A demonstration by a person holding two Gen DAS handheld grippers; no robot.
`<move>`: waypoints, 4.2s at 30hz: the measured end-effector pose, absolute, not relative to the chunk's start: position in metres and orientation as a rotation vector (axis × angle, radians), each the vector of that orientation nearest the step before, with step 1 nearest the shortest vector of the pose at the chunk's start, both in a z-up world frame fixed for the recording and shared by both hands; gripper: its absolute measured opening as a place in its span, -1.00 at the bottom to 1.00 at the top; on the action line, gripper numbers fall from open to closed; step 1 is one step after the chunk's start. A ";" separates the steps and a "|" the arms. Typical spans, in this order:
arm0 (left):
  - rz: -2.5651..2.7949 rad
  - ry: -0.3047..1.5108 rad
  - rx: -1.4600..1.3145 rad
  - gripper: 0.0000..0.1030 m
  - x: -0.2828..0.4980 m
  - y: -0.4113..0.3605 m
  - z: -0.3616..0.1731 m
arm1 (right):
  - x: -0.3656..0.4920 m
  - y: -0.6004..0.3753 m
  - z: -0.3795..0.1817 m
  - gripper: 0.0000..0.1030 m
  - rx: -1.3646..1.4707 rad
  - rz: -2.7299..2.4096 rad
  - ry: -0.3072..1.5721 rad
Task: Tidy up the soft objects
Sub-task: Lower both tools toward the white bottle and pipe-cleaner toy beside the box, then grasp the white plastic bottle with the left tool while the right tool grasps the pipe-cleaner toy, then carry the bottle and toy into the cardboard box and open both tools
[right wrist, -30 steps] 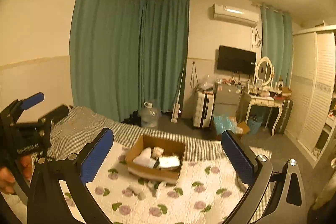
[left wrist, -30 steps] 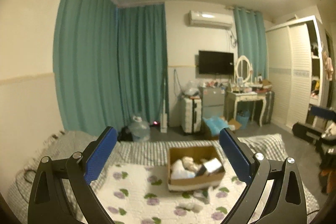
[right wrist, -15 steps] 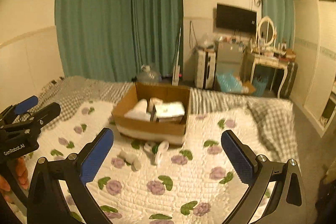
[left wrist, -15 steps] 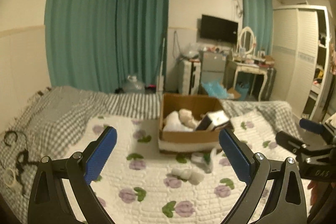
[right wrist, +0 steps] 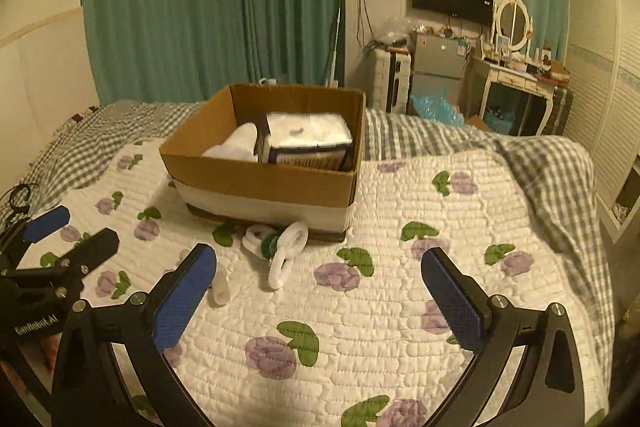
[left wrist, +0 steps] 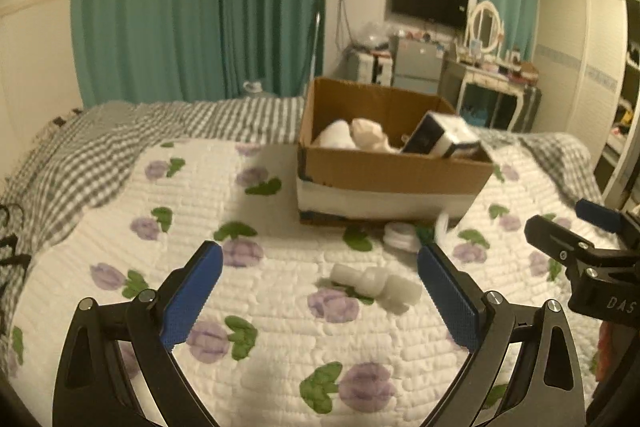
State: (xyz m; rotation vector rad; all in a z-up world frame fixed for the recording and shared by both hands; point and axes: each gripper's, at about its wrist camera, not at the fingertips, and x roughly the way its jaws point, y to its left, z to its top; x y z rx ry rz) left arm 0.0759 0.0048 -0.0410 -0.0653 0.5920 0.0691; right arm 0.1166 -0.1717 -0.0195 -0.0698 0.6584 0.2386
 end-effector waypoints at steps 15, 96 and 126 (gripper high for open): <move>0.104 0.711 -0.077 0.91 0.142 0.001 -0.084 | 0.186 -0.157 -0.049 1.00 -0.096 0.233 0.712; -0.166 0.560 0.059 -0.55 0.068 -0.029 0.049 | 0.103 -0.174 0.096 -0.27 -0.132 0.426 0.580; -0.123 0.689 0.093 0.46 0.309 -0.016 -0.034 | 0.370 -0.139 -0.001 0.29 -0.073 0.429 0.760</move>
